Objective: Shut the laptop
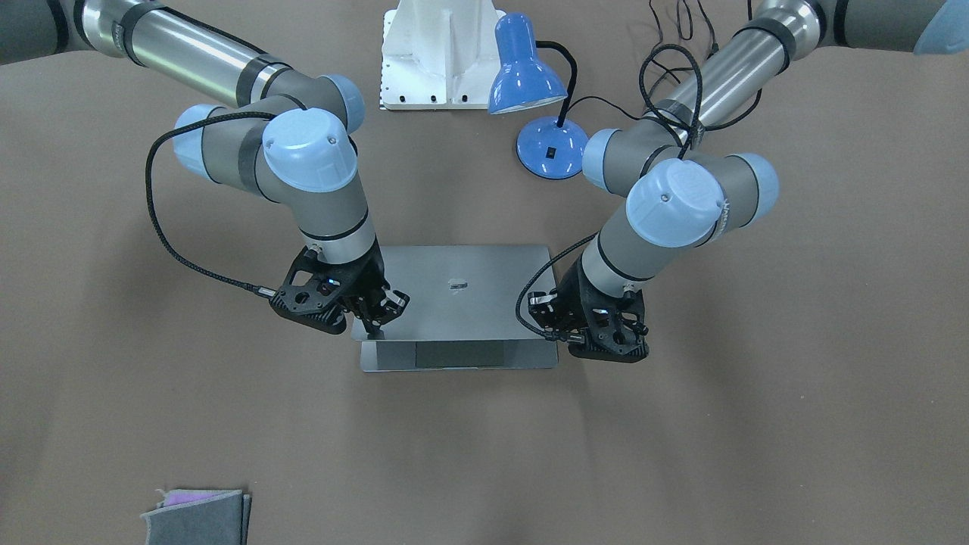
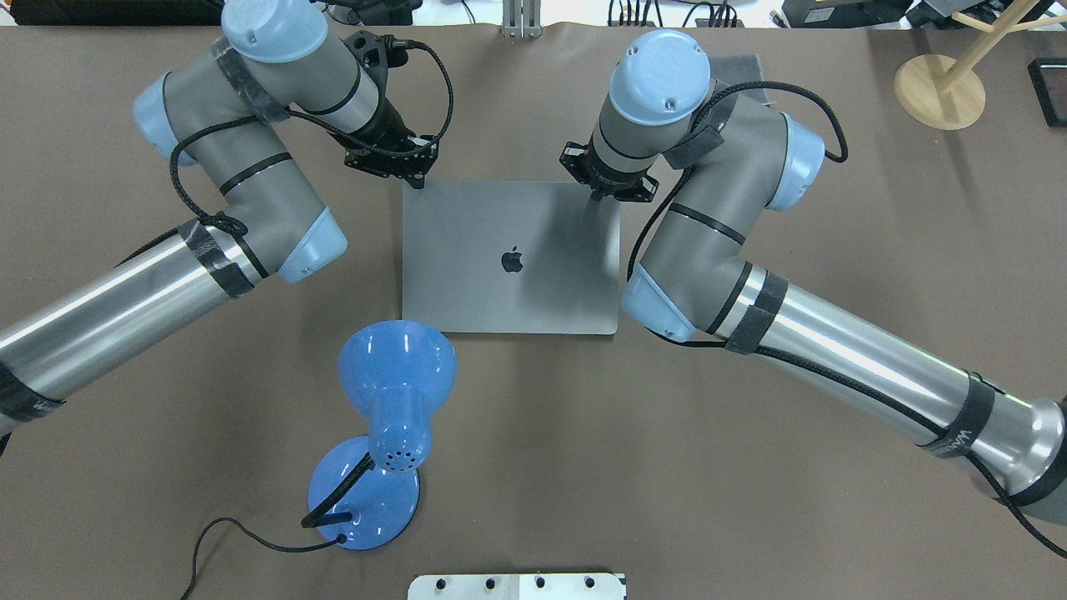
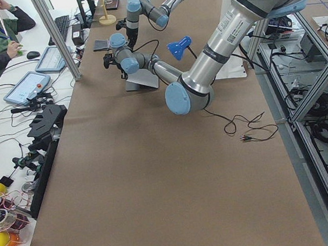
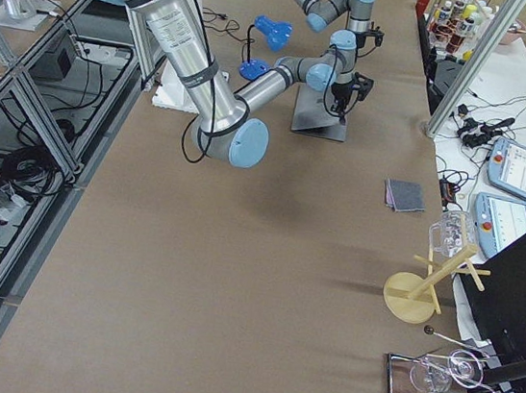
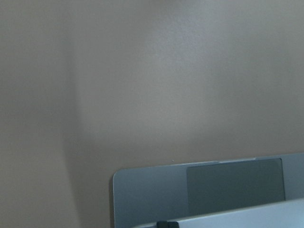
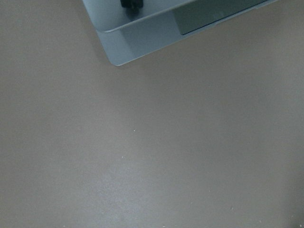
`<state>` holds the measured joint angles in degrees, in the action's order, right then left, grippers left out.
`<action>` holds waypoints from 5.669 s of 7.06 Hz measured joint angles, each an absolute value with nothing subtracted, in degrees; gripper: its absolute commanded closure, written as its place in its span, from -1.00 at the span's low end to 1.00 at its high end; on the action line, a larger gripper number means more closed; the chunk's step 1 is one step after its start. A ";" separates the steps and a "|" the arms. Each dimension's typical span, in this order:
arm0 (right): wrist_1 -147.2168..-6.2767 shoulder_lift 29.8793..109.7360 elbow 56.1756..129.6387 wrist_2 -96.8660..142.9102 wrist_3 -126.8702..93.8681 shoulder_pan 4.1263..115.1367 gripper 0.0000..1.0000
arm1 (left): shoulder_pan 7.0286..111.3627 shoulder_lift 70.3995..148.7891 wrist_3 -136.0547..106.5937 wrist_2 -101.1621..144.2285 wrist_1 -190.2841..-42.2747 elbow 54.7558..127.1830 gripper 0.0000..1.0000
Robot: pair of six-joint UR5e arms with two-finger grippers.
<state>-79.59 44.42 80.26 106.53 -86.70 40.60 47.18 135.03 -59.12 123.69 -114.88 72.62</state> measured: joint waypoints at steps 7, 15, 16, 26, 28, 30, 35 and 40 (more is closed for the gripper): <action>-74.73 43.16 73.48 105.78 -87.18 38.77 1.00 | 44.78 135.33 -57.57 117.74 -116.35 68.25 1.00; -74.55 42.98 73.18 105.25 -86.40 39.30 -0.99 | 44.04 135.85 -57.61 116.54 -117.05 68.27 -0.96; -74.71 43.17 73.66 105.67 -85.74 40.27 -1.00 | 44.59 135.63 -57.51 118.44 -116.11 70.18 -0.97; -88.94 103.69 121.43 128.41 -20.10 73.15 -1.00 | 77.31 96.54 1.84 132.80 -77.40 111.89 -0.97; -89.33 109.23 116.30 130.50 -0.91 85.07 -1.00 | 88.39 88.70 17.05 133.88 -77.63 108.22 -0.97; -88.95 111.25 111.27 130.93 5.95 90.91 -1.00 | 95.01 82.46 21.23 133.98 -78.34 106.15 -0.97; -88.76 111.44 105.84 130.89 6.80 92.01 -1.00 | 96.40 80.03 21.75 133.50 -78.49 103.65 -0.97; -95.78 101.54 105.74 130.58 5.83 88.04 -1.00 | 96.41 78.85 21.98 133.33 -78.59 103.91 -0.97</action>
<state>-95.78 101.54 105.74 130.58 5.83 88.04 96.41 78.85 21.98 133.33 -78.59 103.91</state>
